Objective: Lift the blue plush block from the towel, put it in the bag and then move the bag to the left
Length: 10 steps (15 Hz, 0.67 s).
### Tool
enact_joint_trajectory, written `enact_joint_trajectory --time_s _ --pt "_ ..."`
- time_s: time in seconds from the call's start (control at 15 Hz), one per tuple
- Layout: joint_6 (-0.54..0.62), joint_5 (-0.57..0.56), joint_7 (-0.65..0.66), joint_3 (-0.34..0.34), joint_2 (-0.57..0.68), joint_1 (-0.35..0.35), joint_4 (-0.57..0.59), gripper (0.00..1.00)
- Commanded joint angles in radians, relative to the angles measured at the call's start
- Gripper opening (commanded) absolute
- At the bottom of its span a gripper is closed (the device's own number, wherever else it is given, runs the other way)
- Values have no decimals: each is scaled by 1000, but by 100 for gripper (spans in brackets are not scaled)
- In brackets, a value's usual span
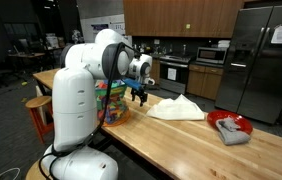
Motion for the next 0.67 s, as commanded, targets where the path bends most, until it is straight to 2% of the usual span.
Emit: enact_joint_trajectory --time_s 0.0,0.6 --pt "-6 61 -8 1 -68 -14 -78 100" --pt "-8 102 -35 15 -132 -10 -153 100"
